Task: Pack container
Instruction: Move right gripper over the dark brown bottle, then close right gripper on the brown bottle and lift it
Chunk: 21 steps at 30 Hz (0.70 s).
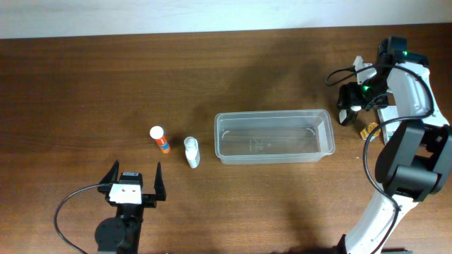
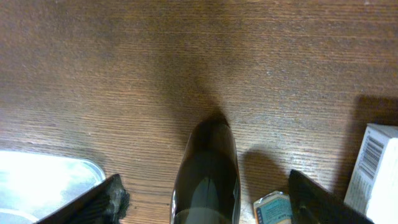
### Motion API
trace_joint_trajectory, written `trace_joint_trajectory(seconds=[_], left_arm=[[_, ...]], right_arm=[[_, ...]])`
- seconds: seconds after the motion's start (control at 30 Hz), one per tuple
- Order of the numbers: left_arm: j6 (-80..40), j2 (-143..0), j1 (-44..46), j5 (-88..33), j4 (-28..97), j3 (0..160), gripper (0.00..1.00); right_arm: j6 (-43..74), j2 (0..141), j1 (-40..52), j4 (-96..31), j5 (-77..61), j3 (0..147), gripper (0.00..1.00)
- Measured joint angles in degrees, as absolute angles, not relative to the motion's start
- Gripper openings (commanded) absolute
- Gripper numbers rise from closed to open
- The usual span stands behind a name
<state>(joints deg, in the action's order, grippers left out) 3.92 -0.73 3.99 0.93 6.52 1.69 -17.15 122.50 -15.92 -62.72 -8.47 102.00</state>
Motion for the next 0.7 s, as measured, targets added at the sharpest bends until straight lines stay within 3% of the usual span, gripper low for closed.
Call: trace_joint_trajectory(seconds=[0.33, 0.7], left_arm=[[3.9, -0.7, 4.0, 0.9, 6.5, 1.7, 0.99], [3.9, -0.7, 4.0, 0.9, 6.5, 1.7, 0.99]], right_arm=[[-17.8, 122.6, -15.9, -61.3, -8.4, 102.0, 0.52], [-17.8, 122.7, -15.9, -61.3, -8.4, 102.0, 0.48]])
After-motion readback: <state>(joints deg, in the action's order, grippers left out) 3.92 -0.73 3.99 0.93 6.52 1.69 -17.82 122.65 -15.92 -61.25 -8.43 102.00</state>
